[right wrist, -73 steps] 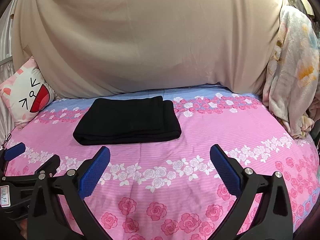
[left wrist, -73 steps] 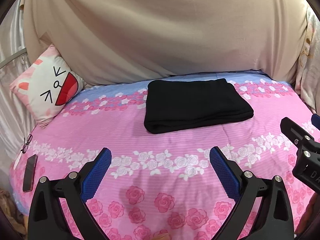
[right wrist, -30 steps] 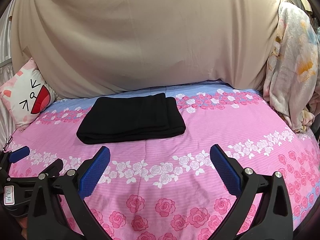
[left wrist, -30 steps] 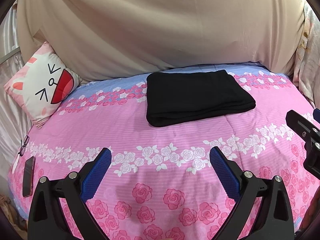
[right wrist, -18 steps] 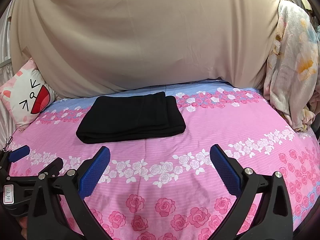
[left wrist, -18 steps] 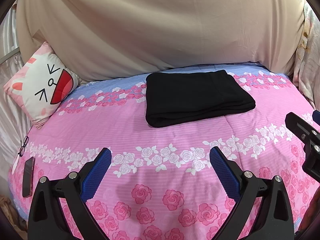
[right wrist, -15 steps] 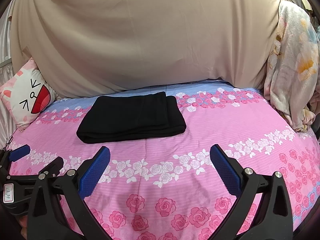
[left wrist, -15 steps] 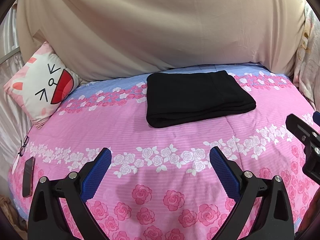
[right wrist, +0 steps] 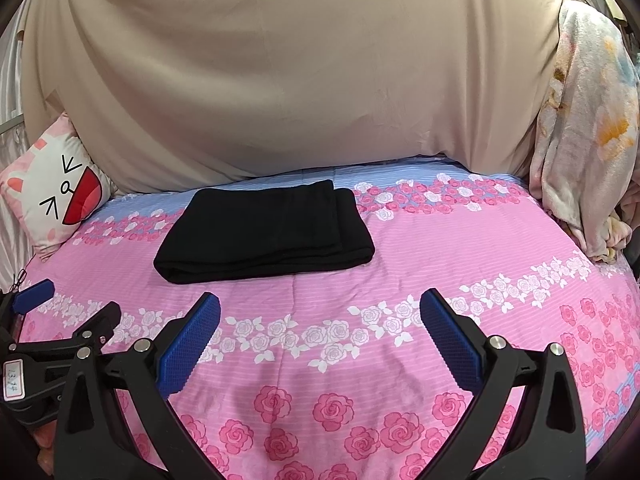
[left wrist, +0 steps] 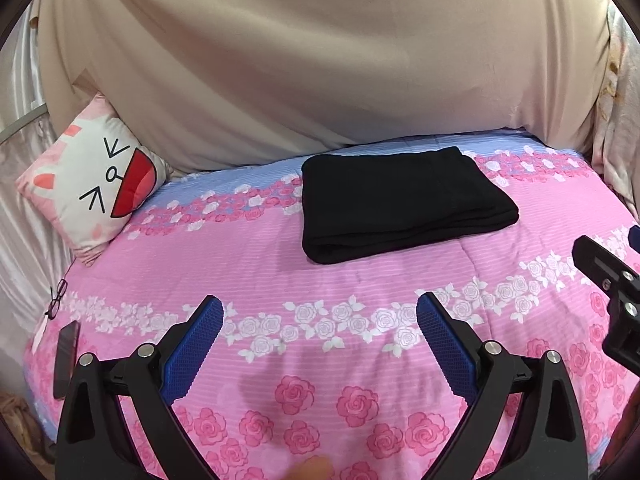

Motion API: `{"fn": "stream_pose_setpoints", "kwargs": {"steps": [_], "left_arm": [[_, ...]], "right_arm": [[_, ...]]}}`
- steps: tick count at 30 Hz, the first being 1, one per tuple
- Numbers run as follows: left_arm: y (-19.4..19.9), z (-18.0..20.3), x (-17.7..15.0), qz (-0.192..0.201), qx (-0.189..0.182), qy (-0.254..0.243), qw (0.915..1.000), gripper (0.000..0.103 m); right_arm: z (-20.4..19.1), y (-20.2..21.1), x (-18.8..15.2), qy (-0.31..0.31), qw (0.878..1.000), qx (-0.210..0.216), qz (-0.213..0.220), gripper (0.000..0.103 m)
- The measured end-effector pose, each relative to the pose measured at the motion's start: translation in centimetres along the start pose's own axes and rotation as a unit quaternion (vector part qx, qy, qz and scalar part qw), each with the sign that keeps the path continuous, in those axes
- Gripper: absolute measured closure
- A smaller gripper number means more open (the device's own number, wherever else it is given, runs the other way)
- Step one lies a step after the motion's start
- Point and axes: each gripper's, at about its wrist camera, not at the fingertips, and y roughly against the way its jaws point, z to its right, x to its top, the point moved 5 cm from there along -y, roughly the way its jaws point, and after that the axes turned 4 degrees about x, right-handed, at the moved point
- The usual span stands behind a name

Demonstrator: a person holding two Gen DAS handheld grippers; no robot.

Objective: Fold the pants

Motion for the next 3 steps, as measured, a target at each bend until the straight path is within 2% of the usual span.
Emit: {"fn": "stream_pose_setpoints", "kwargs": {"steps": [3], "left_arm": [[0.06, -0.02, -0.36, -0.007, -0.007, 0.003, 0.9999, 0.008]], "right_arm": [[-0.06, 0.07, -0.21, -0.001, 1.0, 0.001, -0.002, 0.005]]}}
